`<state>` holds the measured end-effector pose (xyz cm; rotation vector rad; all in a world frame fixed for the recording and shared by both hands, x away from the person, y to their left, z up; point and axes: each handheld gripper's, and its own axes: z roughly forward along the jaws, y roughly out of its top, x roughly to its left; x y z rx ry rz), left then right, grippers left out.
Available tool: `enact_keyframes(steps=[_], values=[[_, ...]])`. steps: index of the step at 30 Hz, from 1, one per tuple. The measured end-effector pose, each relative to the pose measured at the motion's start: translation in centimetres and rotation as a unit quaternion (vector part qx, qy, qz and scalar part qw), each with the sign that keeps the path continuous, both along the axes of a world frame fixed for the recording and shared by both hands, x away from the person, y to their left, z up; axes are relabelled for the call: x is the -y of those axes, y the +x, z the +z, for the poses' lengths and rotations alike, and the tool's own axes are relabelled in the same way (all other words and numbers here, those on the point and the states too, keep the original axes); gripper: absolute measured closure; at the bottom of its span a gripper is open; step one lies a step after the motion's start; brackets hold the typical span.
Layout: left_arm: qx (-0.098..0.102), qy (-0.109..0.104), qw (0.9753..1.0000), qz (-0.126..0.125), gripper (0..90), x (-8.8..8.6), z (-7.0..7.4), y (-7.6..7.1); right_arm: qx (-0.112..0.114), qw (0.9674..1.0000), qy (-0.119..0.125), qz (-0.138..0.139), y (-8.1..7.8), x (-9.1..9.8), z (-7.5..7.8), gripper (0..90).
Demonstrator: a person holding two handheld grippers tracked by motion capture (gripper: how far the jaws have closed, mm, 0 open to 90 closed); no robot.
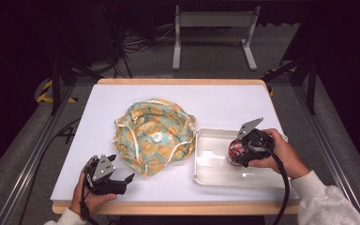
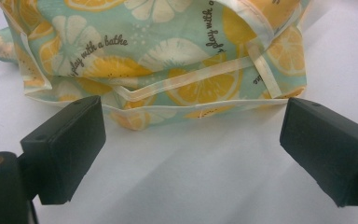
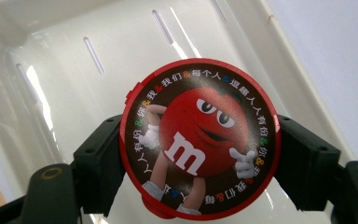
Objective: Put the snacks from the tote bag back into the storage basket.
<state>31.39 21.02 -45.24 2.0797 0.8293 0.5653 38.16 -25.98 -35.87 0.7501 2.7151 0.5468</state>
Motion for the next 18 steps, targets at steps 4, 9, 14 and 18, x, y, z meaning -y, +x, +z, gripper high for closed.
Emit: enact_keyframes(steps=[4,9,14,18], values=[[0.0,0.0,1.0,-0.001,7.4,0.0,0.0,0.0,-0.003,0.9999,0.003,-0.01,0.3,0.4,-0.6,25.6],[-0.001,0.002,1.0,-0.002,7.4,0.1,0.0,0.0,-0.012,0.9995,0.018,-0.024,0.6,1.0,-1.1,25.5],[-0.002,0.002,1.0,-0.001,7.4,0.1,0.0,0.0,-0.013,0.9992,0.025,-0.029,0.7,1.1,-1.2,25.5],[-0.002,0.001,1.0,-0.002,7.4,0.1,0.0,0.0,-0.012,0.9988,0.031,-0.035,0.7,1.2,-1.3,25.2]])
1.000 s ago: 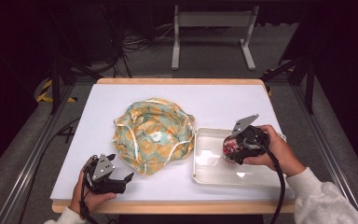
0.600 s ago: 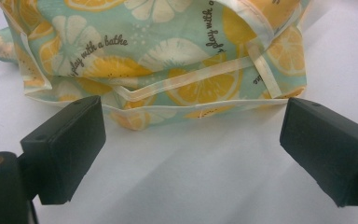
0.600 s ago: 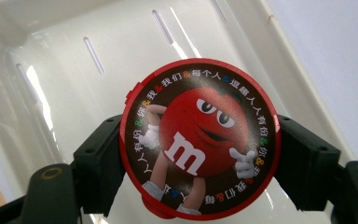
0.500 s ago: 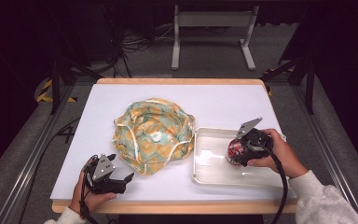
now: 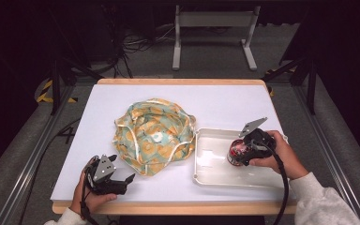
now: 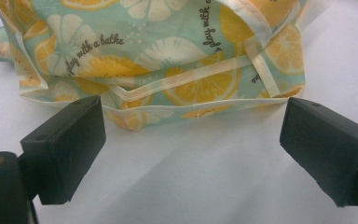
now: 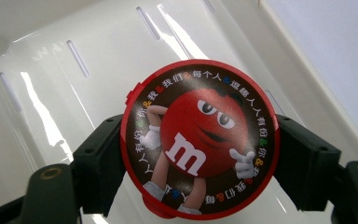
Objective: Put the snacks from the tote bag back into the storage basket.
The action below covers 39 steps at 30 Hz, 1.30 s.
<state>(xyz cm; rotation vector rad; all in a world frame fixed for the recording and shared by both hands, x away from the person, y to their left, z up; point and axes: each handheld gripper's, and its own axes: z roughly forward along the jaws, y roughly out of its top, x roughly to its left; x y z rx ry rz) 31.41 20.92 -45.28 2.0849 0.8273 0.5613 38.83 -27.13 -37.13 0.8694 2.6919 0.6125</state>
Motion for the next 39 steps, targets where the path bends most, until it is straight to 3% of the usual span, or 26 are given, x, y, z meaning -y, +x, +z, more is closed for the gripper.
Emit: enact_keyframes(steps=[10,19,26,27,30,34,39], values=[[0.0,0.001,1.0,-0.002,7.4,0.0,0.0,0.0,0.019,0.9998,-0.004,-0.01,-0.3,-0.1,0.0,22.0],[0.0,-0.001,1.0,-0.002,7.4,0.0,0.1,0.0,0.021,0.9995,0.009,-0.02,-1.0,0.5,0.2,25.4],[0.0,0.002,1.0,-0.002,7.4,0.1,0.0,0.0,0.021,0.9976,0.02,-0.062,-1.1,0.4,0.1,25.3],[0.0,0.002,1.0,-0.002,7.4,0.1,0.0,0.0,0.015,0.9968,0.029,-0.073,-1.1,0.5,0.0,18.0],[0.0,0.001,1.0,-0.001,7.4,0.1,0.0,0.0,0.015,0.9958,0.04,-0.081,-1.1,0.7,0.1,15.8],[0.0,0.001,1.0,-0.001,7.4,0.1,0.0,0.0,0.032,0.9963,0.036,-0.071,-1.3,1.1,0.4,14.8],[0.001,0.0,1.0,-0.001,7.5,0.1,0.1,0.0,0.062,0.997,0.022,-0.04,-2.1,1.3,0.8,13.7]])
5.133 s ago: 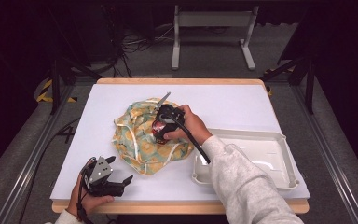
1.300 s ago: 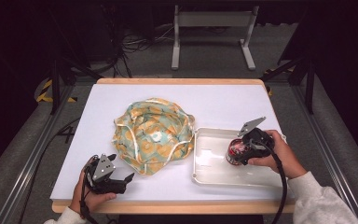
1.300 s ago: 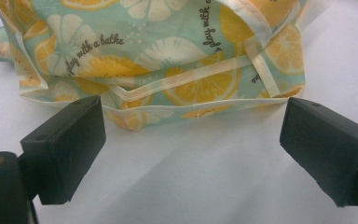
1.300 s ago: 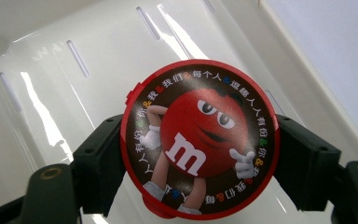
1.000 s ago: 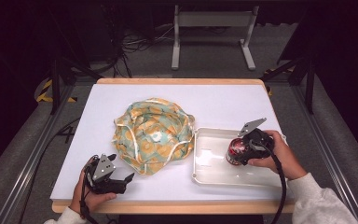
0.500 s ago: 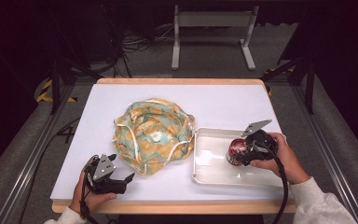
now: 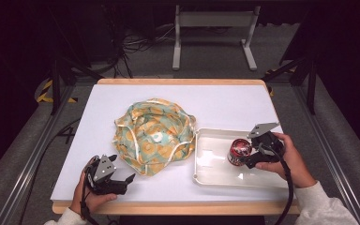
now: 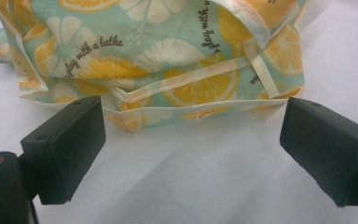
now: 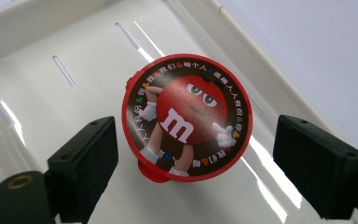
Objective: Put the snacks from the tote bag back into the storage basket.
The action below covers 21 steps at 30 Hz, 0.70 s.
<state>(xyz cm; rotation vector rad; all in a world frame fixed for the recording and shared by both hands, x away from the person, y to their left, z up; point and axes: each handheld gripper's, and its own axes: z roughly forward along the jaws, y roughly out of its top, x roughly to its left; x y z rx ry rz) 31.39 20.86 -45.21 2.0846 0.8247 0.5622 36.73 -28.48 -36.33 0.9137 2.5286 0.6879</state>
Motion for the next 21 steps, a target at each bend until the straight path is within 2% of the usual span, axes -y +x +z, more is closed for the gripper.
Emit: enact_keyframes(steps=[8,12,14,18,21], values=[[0.0,-0.003,1.0,-0.002,7.5,0.0,0.0,0.1,0.038,0.9991,0.002,0.019,-0.9,0.5,0.5,12.2],[0.0,-0.001,1.0,-0.005,7.5,0.1,0.0,0.1,0.066,0.9975,0.002,0.024,-1.5,1.0,0.6,10.8],[-0.001,-0.001,1.0,-0.003,7.5,0.1,0.0,0.1,0.074,0.997,0.007,0.022,-1.8,1.4,0.5,7.6],[0.001,0.001,1.0,-0.004,7.5,0.1,0.1,0.1,0.073,0.9971,0.022,0.003,-2.3,2.3,0.2,7.0],[0.001,0.0,1.0,-0.004,7.5,0.1,0.1,0.1,0.083,0.9964,0.015,0.006,-2.7,2.8,-0.3,6.9]])
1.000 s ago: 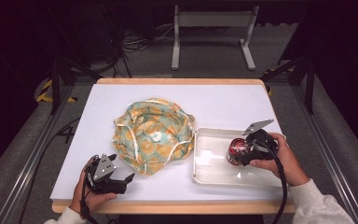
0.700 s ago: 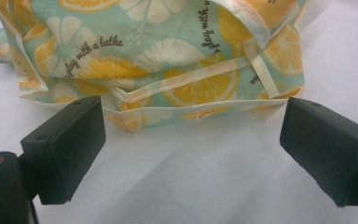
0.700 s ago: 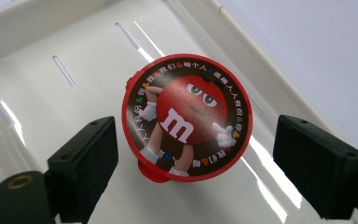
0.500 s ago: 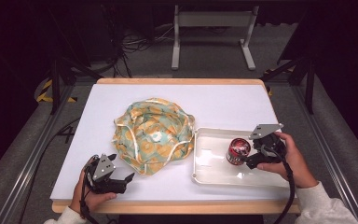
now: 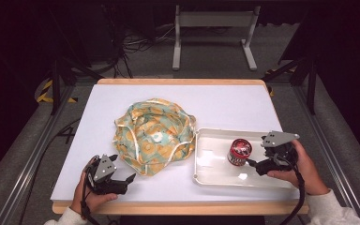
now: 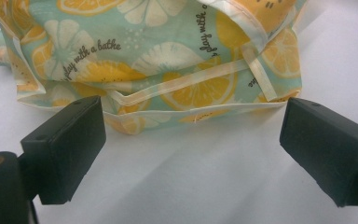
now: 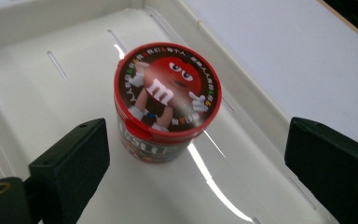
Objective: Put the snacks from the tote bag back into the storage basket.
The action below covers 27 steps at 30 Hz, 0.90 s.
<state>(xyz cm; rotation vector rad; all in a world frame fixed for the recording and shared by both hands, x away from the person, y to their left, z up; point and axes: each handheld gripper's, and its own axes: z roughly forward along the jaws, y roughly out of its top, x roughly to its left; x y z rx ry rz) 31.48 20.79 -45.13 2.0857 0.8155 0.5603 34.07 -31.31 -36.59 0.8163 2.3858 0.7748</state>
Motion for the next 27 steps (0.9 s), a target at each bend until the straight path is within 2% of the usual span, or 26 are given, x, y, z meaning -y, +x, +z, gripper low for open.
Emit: enact_keyframes(steps=[3,7,8,10,13,17,24,27], values=[[0.0,-0.001,1.0,-0.001,7.5,0.0,0.0,0.0,0.007,0.9999,-0.01,-0.003,-0.3,0.5,-0.4,6.9],[-0.001,0.003,1.0,0.0,7.5,0.1,-0.1,0.1,0.01,0.9999,0.003,-0.011,-0.6,1.3,-0.9,4.6],[-0.001,0.004,1.0,0.001,7.4,0.0,-0.1,0.1,0.005,0.9998,0.009,-0.019,-0.6,1.5,-1.1,4.6],[-0.001,0.002,1.0,0.002,7.4,0.0,-0.1,0.1,-0.004,0.9998,0.006,-0.018,-0.6,1.9,-1.6,5.2],[-0.002,0.0,1.0,0.007,7.4,-0.2,-0.1,0.0,0.0,0.9997,0.007,-0.022,-0.8,2.3,-2.2,5.2],[-0.003,0.002,1.0,0.005,7.4,-0.1,-0.1,0.1,-0.009,0.9992,0.026,-0.029,-0.9,3.0,-2.8,5.1],[-0.002,0.001,1.0,0.006,7.4,-0.1,-0.2,0.2,0.004,0.9986,0.041,-0.033,-1.9,4.3,-3.4,4.7],[-0.001,0.007,1.0,0.004,7.4,0.0,-0.2,0.3,0.003,0.9976,0.059,-0.037,-2.4,4.9,-3.7,4.1]])
